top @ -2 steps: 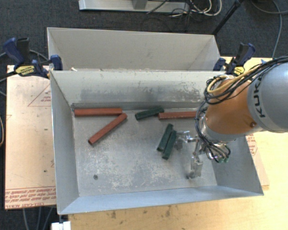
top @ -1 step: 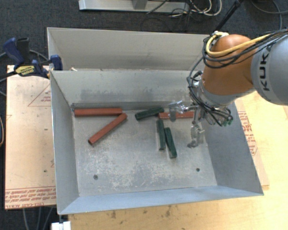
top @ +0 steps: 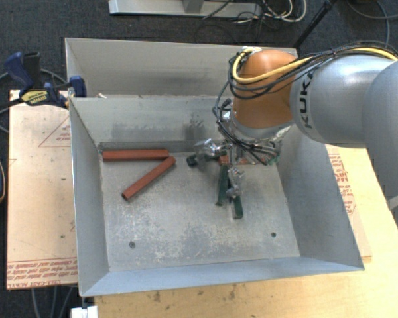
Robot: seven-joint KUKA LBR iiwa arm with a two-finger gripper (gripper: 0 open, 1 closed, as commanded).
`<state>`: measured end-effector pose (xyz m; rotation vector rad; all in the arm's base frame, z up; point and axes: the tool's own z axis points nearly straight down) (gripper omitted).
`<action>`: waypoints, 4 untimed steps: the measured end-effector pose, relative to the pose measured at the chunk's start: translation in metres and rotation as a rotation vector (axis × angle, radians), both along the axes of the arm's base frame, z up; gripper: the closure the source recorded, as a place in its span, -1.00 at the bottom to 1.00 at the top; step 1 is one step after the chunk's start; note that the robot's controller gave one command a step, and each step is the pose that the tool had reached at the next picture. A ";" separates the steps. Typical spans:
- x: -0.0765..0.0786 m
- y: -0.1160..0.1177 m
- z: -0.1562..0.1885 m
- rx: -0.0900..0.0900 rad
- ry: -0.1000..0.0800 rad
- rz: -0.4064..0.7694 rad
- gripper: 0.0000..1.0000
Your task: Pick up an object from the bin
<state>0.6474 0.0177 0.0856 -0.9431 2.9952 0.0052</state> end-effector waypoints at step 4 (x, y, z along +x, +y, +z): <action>0.008 -0.035 -0.015 -0.002 -0.005 0.568 1.00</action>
Offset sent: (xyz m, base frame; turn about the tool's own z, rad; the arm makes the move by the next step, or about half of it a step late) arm 0.0012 -0.0890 -0.0098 -0.2012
